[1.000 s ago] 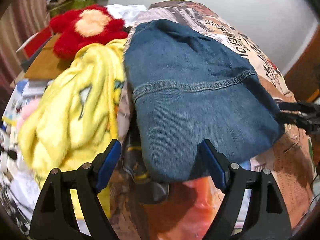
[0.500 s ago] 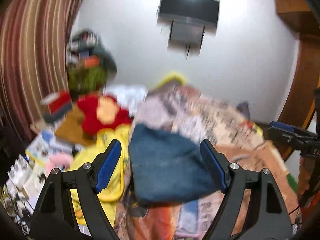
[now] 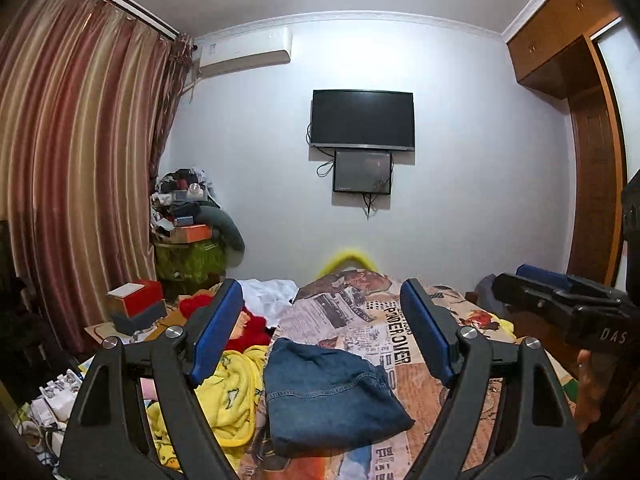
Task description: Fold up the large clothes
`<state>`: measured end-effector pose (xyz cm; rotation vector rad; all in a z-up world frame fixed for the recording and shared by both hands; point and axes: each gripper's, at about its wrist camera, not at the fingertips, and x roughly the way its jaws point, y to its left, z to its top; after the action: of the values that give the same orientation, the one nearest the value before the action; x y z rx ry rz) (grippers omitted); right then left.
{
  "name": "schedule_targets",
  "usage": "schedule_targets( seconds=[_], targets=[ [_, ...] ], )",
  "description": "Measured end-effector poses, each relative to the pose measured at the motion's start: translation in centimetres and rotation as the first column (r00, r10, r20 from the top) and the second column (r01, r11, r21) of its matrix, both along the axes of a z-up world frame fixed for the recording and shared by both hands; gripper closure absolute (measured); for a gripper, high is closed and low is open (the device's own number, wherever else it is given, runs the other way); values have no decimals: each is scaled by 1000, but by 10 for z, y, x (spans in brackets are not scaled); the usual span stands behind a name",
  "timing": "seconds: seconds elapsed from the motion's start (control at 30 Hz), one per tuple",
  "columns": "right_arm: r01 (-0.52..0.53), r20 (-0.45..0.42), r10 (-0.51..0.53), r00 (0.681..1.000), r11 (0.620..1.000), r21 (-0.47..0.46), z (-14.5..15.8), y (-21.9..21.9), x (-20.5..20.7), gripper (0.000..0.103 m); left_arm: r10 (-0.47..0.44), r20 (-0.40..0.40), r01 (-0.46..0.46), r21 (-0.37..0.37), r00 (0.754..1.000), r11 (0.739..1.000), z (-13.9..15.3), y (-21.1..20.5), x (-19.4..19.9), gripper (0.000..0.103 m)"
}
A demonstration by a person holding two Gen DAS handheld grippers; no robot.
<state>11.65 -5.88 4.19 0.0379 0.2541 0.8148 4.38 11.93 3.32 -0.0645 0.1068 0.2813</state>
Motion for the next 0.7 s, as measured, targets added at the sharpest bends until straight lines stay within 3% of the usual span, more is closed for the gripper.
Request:
schedule_targets(
  seconds=[0.1,0.13,0.2,0.27,0.37,0.7],
  targets=[
    [29,10,-28,1000,1000,-9,-4,-2,-8,27,9,-6,-9,-5,1000,1000,-3,-3,-5,20],
    [40,11,-39,999,999,-15,-6,-2,-10,26,10,-10,-10,-6,1000,1000,-5,-4,-6,14],
    [54,6,-54,999,998,-23,-9,-3,-14,19,12,-16,-12,-12,1000,1000,-7,-5,-7,7],
    [73,4,-73,997,997,-19,-11,-6,-17,8,14,-21,-14,-13,1000,1000,-10,-5,-8,6],
    [103,12,-103,995,994,-18,-12,-8,-19,1,16,-42,-17,-10,999,1000,-14,-5,-6,3],
    [157,42,-156,987,987,-44,-19,-2,-20,0,14,-61,-15,-13,998,1000,-23,-4,1,0]
  ],
)
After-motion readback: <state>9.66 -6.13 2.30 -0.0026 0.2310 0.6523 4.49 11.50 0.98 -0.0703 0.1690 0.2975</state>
